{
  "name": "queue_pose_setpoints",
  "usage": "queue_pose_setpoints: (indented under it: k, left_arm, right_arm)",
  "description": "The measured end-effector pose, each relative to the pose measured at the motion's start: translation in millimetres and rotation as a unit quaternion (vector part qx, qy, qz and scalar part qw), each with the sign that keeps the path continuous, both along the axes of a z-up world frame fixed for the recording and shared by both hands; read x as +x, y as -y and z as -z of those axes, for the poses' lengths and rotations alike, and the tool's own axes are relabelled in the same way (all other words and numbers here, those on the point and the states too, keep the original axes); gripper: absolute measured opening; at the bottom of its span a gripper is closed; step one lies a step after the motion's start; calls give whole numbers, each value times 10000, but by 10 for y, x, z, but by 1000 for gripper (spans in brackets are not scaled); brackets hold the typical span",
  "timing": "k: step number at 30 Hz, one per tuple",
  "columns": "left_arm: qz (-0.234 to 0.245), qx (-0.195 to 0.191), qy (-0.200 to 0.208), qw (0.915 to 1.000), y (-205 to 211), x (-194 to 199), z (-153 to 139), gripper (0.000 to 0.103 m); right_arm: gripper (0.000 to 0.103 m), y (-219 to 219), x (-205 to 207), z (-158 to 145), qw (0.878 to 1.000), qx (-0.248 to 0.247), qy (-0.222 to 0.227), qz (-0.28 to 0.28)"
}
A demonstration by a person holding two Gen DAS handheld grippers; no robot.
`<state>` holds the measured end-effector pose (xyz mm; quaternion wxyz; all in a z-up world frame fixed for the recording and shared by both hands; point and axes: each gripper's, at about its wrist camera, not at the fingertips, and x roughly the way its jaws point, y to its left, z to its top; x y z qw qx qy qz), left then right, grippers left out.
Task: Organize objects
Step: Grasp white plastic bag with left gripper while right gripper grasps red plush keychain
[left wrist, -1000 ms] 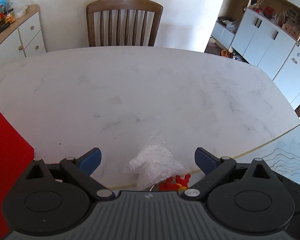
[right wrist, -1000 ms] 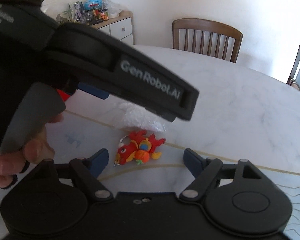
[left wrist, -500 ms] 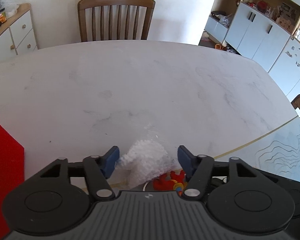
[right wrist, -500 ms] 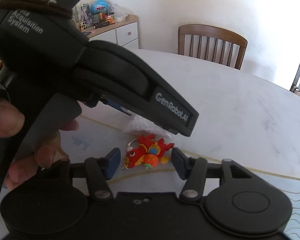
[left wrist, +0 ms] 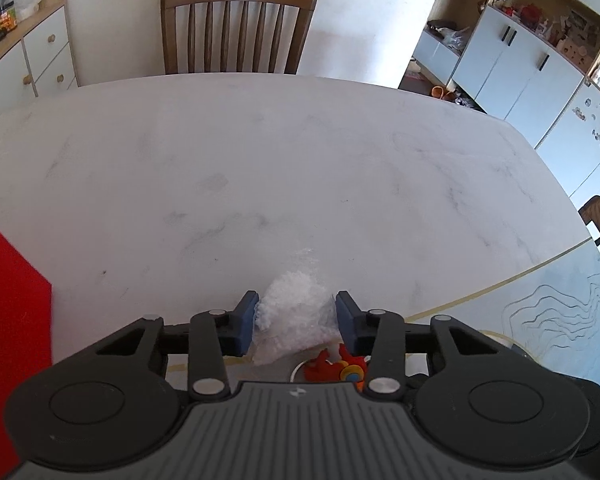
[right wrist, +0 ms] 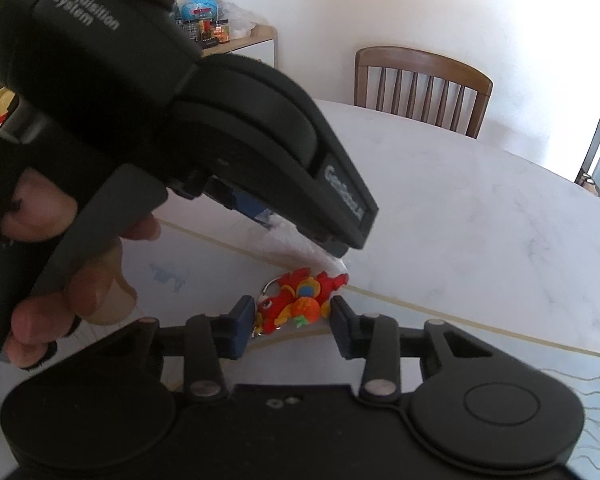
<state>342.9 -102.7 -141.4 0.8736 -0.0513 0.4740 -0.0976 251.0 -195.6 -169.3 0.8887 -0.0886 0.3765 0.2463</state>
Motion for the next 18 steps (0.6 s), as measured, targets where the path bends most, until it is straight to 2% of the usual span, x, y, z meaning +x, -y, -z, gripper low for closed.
queue_pose_setpoints:
  k: [9,18]
  left_arm:
    - [-78,-98,-85,9999,-85,-186,-184,40]
    - [-65,-282,-14,9996,-198,-493,-505,40]
  right_arm:
    - [39,73,-214,-149,10000,27,-49,60]
    - [39,236,-491,-523,9995,278,-106,87]
